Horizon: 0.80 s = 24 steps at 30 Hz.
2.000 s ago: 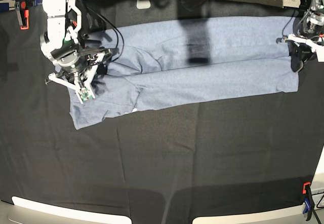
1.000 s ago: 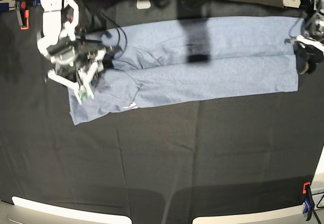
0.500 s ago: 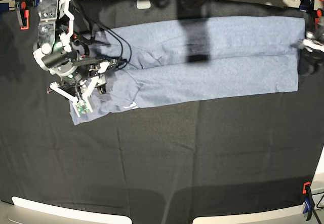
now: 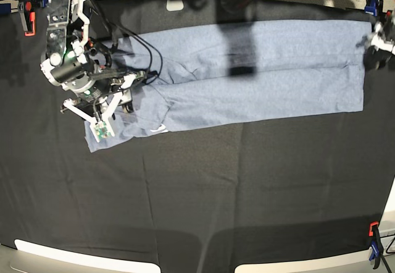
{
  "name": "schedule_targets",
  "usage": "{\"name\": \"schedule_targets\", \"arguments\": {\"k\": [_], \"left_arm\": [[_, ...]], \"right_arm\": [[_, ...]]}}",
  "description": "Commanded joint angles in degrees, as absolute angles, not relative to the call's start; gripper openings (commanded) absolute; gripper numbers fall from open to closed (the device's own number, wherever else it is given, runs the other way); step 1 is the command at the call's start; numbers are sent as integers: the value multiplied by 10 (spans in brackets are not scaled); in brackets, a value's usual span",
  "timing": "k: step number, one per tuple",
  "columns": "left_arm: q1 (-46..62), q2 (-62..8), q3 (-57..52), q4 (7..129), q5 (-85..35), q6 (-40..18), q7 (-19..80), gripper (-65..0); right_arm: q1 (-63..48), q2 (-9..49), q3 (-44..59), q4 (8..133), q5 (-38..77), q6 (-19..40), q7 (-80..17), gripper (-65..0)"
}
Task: Layout the t-shirt on the table in an organized manner, then fold the t-shirt properly
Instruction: 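Hold the folded edge with the right gripper while the left gripper regrasps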
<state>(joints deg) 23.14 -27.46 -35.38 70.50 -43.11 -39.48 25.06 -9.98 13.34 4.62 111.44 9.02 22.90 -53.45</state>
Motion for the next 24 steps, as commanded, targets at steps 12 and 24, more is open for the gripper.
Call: {"name": "schedule_targets", "arguments": {"k": [12, 24], "left_arm": [[244, -221, -375, 714, -522, -400, 274, -441], [236, -241, -374, 759, -493, -400, 273, -441]], "right_arm": [[-92, 138, 49, 1125, 92, 227, -520, -400], [-92, 138, 49, 1125, 99, 227, -519, -400]]}}
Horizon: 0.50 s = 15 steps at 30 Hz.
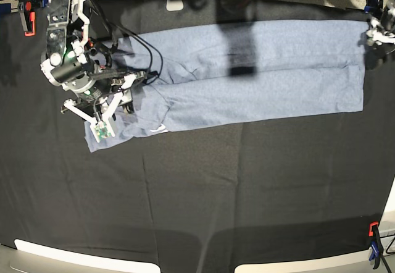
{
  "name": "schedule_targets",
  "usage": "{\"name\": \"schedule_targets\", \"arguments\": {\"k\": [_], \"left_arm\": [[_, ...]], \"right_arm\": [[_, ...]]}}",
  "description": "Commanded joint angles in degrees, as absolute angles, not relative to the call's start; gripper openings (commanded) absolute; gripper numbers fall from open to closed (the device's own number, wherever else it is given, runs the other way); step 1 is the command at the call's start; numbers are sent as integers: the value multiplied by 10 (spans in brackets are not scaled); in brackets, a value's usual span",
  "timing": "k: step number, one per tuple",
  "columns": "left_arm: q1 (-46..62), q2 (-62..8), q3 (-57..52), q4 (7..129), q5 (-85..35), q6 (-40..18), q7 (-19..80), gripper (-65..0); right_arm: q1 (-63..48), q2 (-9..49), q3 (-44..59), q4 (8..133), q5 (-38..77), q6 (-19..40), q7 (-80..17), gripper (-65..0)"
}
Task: Layout the t-shirt on the table in an organized manner, then fold the t-shirt properly
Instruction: 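Hold the folded edge with the right gripper while the left gripper regrasps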
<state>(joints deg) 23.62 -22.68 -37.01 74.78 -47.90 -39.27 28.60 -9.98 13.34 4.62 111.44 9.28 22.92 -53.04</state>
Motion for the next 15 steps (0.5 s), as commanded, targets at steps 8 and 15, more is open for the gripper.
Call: {"name": "schedule_targets", "arguments": {"k": [8, 15], "left_arm": [[235, -248, -374, 778, -461, -400, 274, -441], [237, -234, -374, 778, -436, -400, 269, -441]], "right_arm": [[-92, 138, 49, 1125, 99, 227, -522, -400], [-92, 138, 49, 1125, 109, 227, -521, -400]]}}
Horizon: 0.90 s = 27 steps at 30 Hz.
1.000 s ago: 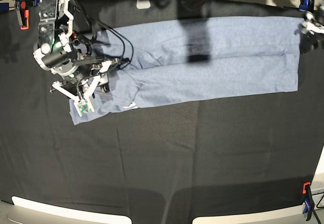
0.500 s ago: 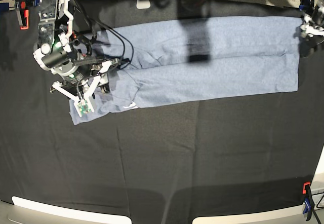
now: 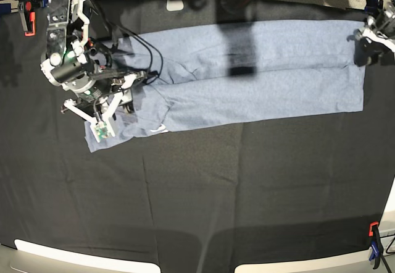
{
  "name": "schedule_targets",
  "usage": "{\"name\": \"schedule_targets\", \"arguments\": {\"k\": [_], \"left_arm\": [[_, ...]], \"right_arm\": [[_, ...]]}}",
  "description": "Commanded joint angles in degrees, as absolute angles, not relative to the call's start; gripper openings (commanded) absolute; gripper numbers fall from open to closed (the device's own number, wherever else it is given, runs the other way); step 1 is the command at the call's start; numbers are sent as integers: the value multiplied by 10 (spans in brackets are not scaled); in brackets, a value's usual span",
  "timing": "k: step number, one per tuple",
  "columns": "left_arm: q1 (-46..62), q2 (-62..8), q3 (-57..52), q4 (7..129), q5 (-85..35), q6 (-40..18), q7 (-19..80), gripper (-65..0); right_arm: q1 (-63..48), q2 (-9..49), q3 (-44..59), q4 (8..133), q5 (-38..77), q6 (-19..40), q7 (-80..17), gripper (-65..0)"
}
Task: Layout the t-shirt on the table in an organized manner, then fold the t-shirt properly
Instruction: 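Hold the folded edge with the right gripper while the left gripper regrasps, then grasp the folded shirt end with the left gripper and lift it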
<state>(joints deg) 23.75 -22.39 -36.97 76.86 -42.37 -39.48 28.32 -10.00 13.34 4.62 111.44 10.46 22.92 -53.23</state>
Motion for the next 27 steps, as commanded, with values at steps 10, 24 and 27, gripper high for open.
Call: {"name": "schedule_targets", "arguments": {"k": [10, 24, 27], "left_arm": [[236, -208, -373, 778, -418, -400, 273, -441], [236, -169, -344, 778, -440, -400, 264, -441], [236, -168, -339, 778, -440, -400, 243, -441]], "right_arm": [[-92, 138, 49, 1125, 131, 227, -524, -400], [-92, 138, 49, 1125, 131, 228, -528, -400], [-92, 138, 49, 1125, 131, 228, -528, -400]]}}
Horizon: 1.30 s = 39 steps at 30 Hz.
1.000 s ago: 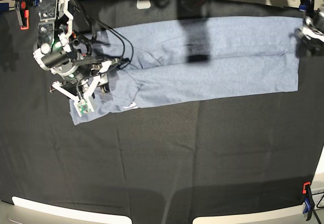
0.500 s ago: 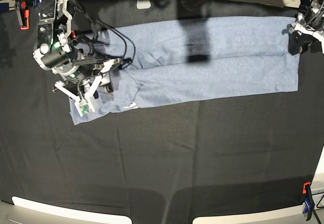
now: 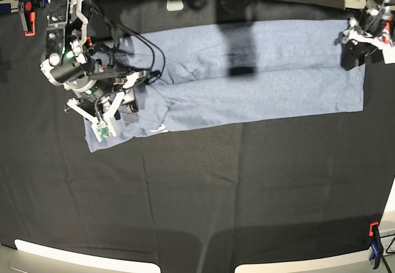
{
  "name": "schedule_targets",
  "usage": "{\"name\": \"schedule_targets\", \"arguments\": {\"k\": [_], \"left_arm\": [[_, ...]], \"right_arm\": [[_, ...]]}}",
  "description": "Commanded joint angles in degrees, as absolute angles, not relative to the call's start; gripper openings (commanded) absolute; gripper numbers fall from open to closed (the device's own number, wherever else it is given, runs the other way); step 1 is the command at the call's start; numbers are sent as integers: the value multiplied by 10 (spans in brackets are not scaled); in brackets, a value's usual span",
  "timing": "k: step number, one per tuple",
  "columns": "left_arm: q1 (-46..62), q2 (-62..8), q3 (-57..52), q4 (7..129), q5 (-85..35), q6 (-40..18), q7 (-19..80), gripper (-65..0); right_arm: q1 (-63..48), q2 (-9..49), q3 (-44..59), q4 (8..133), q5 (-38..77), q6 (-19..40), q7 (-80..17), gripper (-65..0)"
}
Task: Layout the t-shirt on the table in an organized manner, then fold the t-shirt properly
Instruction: 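Grasp the folded shirt end with the left gripper and lift it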
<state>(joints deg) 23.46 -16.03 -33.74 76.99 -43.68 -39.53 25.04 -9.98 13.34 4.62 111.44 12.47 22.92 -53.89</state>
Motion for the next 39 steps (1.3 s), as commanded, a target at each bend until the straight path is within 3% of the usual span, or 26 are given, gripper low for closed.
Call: {"name": "schedule_targets", "arguments": {"k": [1, 6, 11, 18, 25, 26, 29, 30, 34, 39], "left_arm": [[236, -168, -339, 778, -440, -400, 243, -446], [233, -157, -339, 778, -440, -400, 244, -483], [220, -141, -339, 773, -439, -400, 243, -650], [216, -159, -344, 772, -427, -316, 164, -650], [216, -166, -364, 772, -405, -308, 162, -650], [216, -166, -364, 772, -405, -308, 162, -620], [216, -169, -364, 772, -402, -308, 130, -434], [216, -173, -364, 772, -391, -308, 124, -413], [199, -184, -364, 772, -309, -308, 167, -413], [187, -186, -364, 772, -311, -311, 211, -413]], "right_arm": [[-92, 138, 49, 1125, 131, 228, -528, -400], [-92, 138, 49, 1125, 131, 228, -527, -400], [-92, 138, 49, 1125, 131, 228, -529, -400], [-92, 138, 49, 1125, 130, 228, -530, -400], [-92, 138, 49, 1125, 124, 228, -530, -400], [-92, 138, 49, 1125, 124, 228, -530, -400], [-92, 138, 49, 1125, 125, 228, -530, -400], [-92, 138, 49, 1125, 124, 228, -530, -400], [-92, 138, 49, 1125, 125, 228, -530, -400], [-92, 138, 49, 1125, 125, 228, -530, -400]]}}
